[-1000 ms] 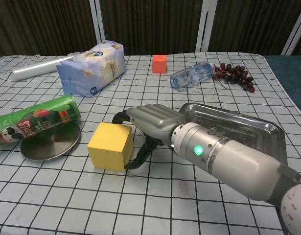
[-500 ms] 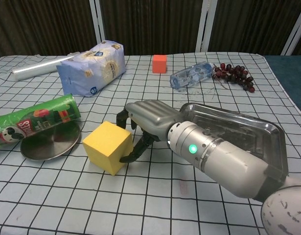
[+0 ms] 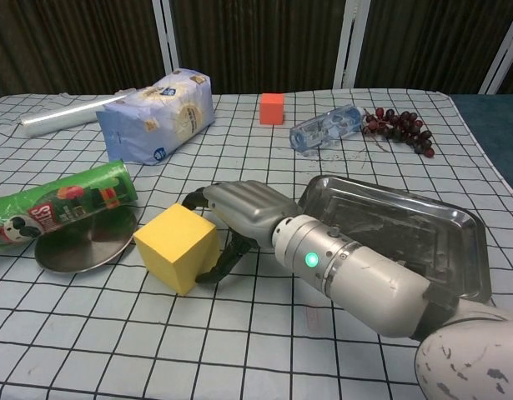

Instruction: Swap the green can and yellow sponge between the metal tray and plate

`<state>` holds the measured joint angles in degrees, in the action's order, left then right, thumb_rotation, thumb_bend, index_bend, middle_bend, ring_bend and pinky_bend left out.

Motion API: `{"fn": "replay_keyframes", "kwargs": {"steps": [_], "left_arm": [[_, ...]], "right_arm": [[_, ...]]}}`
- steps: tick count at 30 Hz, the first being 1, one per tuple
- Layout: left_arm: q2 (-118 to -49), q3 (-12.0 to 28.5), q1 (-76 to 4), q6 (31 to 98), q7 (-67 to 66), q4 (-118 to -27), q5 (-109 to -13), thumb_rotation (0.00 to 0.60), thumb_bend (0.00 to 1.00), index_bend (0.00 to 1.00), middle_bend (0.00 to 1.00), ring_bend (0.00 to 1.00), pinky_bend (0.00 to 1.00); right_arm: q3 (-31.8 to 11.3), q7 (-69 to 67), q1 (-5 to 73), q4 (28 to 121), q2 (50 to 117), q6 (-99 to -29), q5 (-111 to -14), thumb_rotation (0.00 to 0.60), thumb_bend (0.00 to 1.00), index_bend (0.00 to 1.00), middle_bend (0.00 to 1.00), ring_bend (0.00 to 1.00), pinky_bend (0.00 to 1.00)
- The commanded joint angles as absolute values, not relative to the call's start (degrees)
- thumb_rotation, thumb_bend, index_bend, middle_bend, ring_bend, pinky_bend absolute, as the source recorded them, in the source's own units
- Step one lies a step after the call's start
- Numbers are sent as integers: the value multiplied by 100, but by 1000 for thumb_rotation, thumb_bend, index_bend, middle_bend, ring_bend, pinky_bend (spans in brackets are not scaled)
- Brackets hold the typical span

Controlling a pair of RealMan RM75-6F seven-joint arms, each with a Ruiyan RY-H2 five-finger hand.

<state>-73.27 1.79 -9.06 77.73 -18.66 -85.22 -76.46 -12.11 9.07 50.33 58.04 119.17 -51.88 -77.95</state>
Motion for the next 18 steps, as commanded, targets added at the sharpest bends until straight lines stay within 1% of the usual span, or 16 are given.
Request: {"fn": "replay_keyframes", "kwargs": {"steps": [1, 3, 5, 9, 12, 16, 18], "left_arm": [[-7325, 173, -908, 7767, -1865, -8526, -7659, 600, 381, 42, 61, 3, 224], [-7324, 170, -909, 7760, -1862, -8528, -7667, 600, 380, 42, 61, 3, 225], [-7325, 172, -907, 7760, -1865, -8530, -7667, 600, 381, 42, 61, 2, 226], [-7328, 175, -907, 7753, -1875, -8533, -7665, 600, 381, 41, 61, 2, 227], [-7330, 173, -907, 7743, -1890, -8539, -7662, 600, 381, 42, 61, 2, 228], [-7333, 173, -907, 7738, -1905, -8543, -7663, 600, 381, 42, 61, 2, 228], [-7334, 173, -907, 7734, -1906, -8545, -7663, 600, 382, 41, 61, 2, 229]], "right_arm": [[-1183, 719, 5083, 5684, 11969, -5114, -7856, 600, 63, 347, 261, 210, 471], [-1161, 577, 5104, 5653, 11957, -5047, -7883, 600, 63, 346, 258, 209, 471], [-1146, 477, 5119, 5646, 11936, -5014, -7913, 600, 63, 373, 258, 209, 471], [-1132, 309, 5121, 5689, 11902, -5092, -8012, 600, 64, 591, 258, 207, 475], [-1099, 297, 5103, 5631, 11927, -5313, -8157, 600, 63, 701, 258, 207, 477], [-1084, 308, 5059, 5569, 11960, -5527, -8250, 600, 63, 774, 258, 207, 478], [-1083, 322, 5042, 5592, 11943, -5562, -8258, 600, 63, 788, 258, 207, 478]]}}
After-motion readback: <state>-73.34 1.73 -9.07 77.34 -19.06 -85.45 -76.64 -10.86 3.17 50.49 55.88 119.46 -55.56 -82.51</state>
